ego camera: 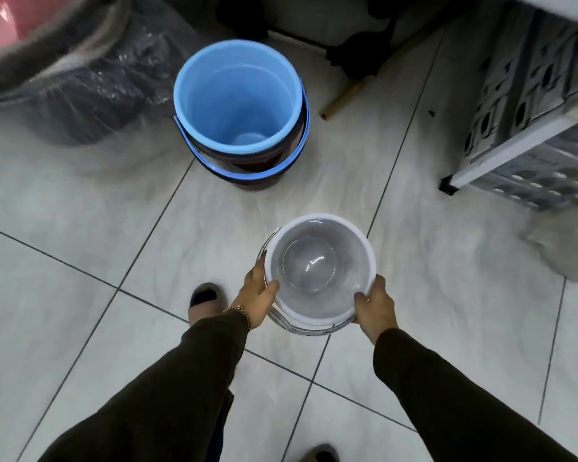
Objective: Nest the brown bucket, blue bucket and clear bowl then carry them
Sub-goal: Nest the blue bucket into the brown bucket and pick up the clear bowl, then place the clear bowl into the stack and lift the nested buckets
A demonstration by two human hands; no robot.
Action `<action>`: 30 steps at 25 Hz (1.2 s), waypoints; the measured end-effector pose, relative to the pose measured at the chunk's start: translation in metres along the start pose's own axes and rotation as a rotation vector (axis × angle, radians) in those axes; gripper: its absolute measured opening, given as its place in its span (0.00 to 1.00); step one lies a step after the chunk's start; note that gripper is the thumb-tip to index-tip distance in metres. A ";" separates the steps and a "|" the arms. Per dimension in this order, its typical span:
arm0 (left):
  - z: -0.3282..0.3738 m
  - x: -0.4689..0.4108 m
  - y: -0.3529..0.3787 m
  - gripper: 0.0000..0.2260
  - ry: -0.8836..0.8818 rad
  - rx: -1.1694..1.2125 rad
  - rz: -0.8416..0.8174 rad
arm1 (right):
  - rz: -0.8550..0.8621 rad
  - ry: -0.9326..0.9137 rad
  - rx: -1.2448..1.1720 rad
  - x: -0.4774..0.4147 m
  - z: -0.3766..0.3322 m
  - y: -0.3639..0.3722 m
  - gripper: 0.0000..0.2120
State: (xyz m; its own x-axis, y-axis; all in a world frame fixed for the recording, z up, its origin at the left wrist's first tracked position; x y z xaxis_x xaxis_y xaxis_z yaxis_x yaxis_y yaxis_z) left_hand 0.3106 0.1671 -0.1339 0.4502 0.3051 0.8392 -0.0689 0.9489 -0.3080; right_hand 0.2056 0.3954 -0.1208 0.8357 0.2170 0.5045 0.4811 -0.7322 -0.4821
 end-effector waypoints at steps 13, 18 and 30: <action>0.220 0.101 -0.199 0.29 0.420 0.404 0.387 | 0.110 -0.457 -0.084 -0.040 -0.300 -0.087 0.20; 0.213 0.043 -0.291 0.23 0.239 0.363 0.458 | 0.035 -0.427 -0.127 -0.107 -0.364 -0.011 0.21; 0.166 -0.127 -0.324 0.40 -0.188 0.259 0.430 | 0.083 -0.303 0.620 -0.219 -0.324 0.099 0.32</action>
State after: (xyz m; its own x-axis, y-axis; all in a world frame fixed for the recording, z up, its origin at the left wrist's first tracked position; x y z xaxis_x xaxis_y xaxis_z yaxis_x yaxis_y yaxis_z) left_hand 0.1276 -0.1652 -0.0662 0.1676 0.6577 0.7344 -0.4402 0.7165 -0.5412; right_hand -0.0155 0.0664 -0.0468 0.8701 0.4128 0.2692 0.3991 -0.2695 -0.8764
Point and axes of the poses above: each hand's wrist, its own x-axis away from the middle knuckle, its own y-axis out of the palm, z = x × y, the point moved 8 cm from there along -x, towards the middle knuckle, and after that the axes turned 15 degrees about -y, right-handed, at the moved point
